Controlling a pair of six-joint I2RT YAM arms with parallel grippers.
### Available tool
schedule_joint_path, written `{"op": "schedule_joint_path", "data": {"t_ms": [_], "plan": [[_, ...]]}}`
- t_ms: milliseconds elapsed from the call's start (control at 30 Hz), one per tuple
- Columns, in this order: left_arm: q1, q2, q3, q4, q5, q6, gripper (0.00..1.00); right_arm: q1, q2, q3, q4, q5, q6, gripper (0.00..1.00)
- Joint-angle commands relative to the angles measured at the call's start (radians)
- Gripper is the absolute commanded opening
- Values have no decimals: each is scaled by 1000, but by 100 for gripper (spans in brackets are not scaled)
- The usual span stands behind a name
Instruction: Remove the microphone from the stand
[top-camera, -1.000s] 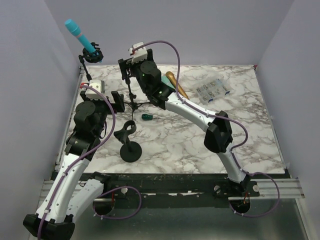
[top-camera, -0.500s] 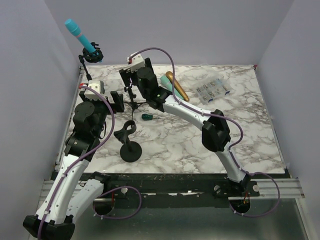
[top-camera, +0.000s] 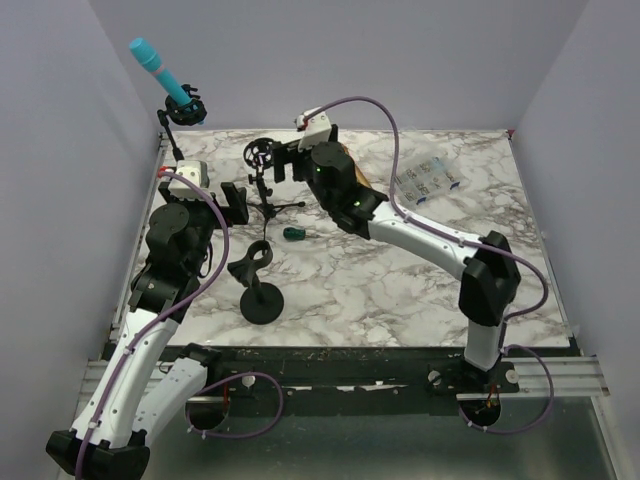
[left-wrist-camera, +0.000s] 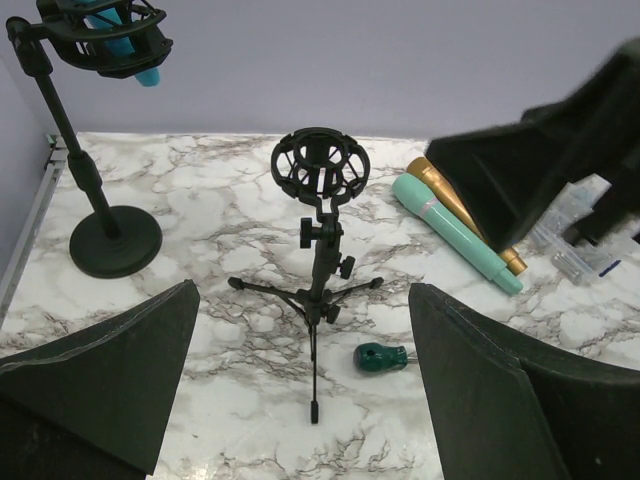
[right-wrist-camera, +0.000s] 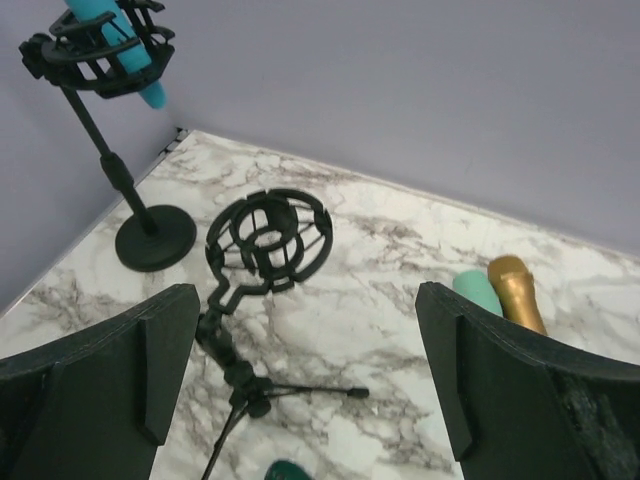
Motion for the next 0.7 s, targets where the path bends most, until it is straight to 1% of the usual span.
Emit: {"op": "schedule_joint_path", "data": {"t_ms": [0,133,267,400,467,533,667], "plan": [[-5,-6,-4,15,-20,-8,88,-1,-158,-236,43,-11,152,98],[-3,13,0,11,-30,-12,89,-1,-302,-469,49,-42,236,98],[12,49,17,-5,-49,-15,91,-1,-409,-600,15,-107,289,98],[89,90,17,-1,-38,-56,94,0,-503,-710,13,-173,318,98],[130,116,22,0,-20,-82,96,0,-540,-758,16,-203,340,98],[161,148,54,-37,0,-117,98,0,-573,-808,26,-250,357,98],[231,204,145,-92,122,-206,99,-1,-618,-902,65,-326,376,98]]}}
